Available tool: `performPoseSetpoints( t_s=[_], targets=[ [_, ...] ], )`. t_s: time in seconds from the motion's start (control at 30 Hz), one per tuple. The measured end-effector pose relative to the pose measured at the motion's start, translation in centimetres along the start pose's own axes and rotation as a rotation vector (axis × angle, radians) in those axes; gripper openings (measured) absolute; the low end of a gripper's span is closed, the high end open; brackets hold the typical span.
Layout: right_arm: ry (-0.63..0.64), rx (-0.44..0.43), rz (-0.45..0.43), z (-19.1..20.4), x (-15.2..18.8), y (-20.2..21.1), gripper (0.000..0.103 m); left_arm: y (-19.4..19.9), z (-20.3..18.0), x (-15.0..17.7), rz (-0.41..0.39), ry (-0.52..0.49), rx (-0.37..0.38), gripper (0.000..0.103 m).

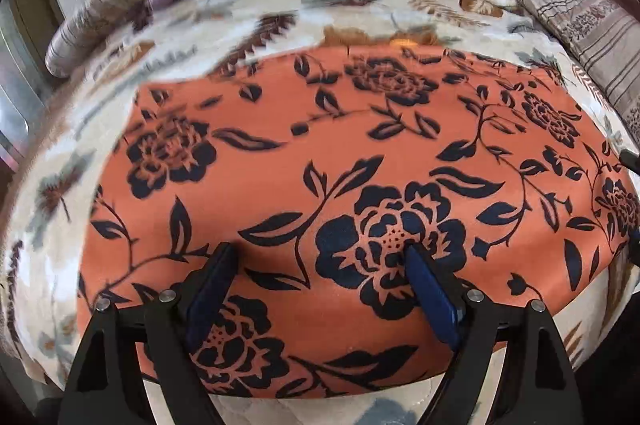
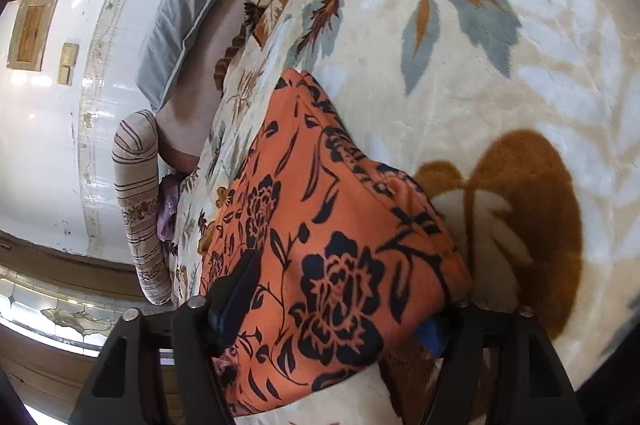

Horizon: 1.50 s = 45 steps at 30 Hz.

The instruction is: Fold small clothes

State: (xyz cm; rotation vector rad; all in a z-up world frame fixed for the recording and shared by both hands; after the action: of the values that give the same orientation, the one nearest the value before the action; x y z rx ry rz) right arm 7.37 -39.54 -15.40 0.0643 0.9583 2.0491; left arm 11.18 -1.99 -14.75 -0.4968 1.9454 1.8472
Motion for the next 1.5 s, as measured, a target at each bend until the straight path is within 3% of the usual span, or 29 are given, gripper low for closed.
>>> performPoseSetpoints(
  t_s=[0.13,0.23,0.33,0.47,0.57,0.63,0.7,0.77,0.9,0.97,1.0,1.07,1.1,1.2,1.3,1.33,1.37,1.43,1.5],
  targets=[
    [0.043,-0.009,-0.001,0.8,-0.5,-0.2,0.075,2.0,0.3,-0.8,-0.081,0.051,0.048,0.086],
    [0.068,0.014,0.007,1.0,-0.5,-1.0,0.074,-0.6,-0.2,-0.3,0.002,0.003,-0.005,0.088],
    [0.059,0.016,0.000,0.8,-0.7,-1.5,0.075,-0.4,-0.5,-0.6,-0.029,-0.027,-0.024,0.090],
    [0.065,0.019,0.003,1.0,-0.8,-1.7,0.074,1.2,0.3,-1.1,-0.094,0.037,0.022,0.090],
    [0.087,0.042,0.010,1.2,-0.8,-1.9,0.068,-1.4,0.1,-0.4,-0.008,-0.003,-0.014,0.092],
    [0.091,0.058,0.019,1.1,-0.9,-2.0,0.053,-0.8,-0.1,-0.5,-0.031,-0.026,-0.032,0.094],
    [0.098,0.073,0.023,1.0,-0.9,-2.1,0.049,0.2,0.3,-0.9,-0.044,0.005,-0.006,0.094],
    [0.105,0.065,0.029,1.1,-0.8,-2.1,0.049,1.1,0.9,-1.3,-0.094,0.040,0.009,0.094],
    [0.100,0.042,0.016,1.5,-0.7,-1.9,0.067,-1.5,0.6,-0.6,-0.005,0.001,-0.024,0.096],
    [0.113,0.058,0.015,1.8,-0.7,-2.1,0.067,-1.1,0.4,-0.8,-0.037,-0.017,-0.034,0.096],
    [0.125,0.061,0.019,1.9,-0.7,-2.2,0.065,-0.8,0.4,-0.9,-0.031,-0.009,-0.022,0.096],
    [0.142,0.072,0.025,2.0,-0.7,-2.3,0.052,-0.1,0.7,-1.2,-0.048,0.023,0.018,0.096],
    [0.143,0.081,0.029,1.9,-0.8,-2.4,0.037,0.2,0.7,-1.3,-0.063,0.028,0.019,0.096],
    [0.131,0.075,0.040,1.7,-0.7,-2.5,0.037,-1.5,0.3,-0.6,-0.013,-0.007,0.005,0.097],
    [0.108,0.067,0.026,1.6,-0.7,-2.0,0.040,-0.5,0.1,-0.6,-0.046,-0.009,0.004,0.096],
    [0.099,0.058,0.020,1.5,-0.7,-1.8,0.054,0.1,0.1,-0.9,-0.057,0.010,0.029,0.096],
    [0.087,0.045,0.016,1.4,-0.7,-1.7,0.061,0.5,0.1,-1.2,-0.073,0.019,0.047,0.096],
    [0.091,0.045,0.017,1.5,-0.7,-1.7,0.062,0.6,-0.1,-1.3,-0.086,0.016,0.048,0.096],
    [0.111,0.058,0.023,1.6,-0.7,-1.8,0.059,-1.4,-0.8,-0.6,-0.010,-0.026,0.022,0.097]
  ],
)
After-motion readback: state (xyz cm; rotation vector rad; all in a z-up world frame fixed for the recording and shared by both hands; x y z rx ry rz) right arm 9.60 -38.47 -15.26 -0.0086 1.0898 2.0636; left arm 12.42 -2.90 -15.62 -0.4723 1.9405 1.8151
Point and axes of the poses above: each gripper's, at about its wrist camera, not at the fingertips, and y roughly against the way its jaws point, z to its left, x to its underside, the point moved 3 cm from there along -y, roughly the way its jaws point, and after that the axes turned 6 degrees about y, right-handed, at the moved point
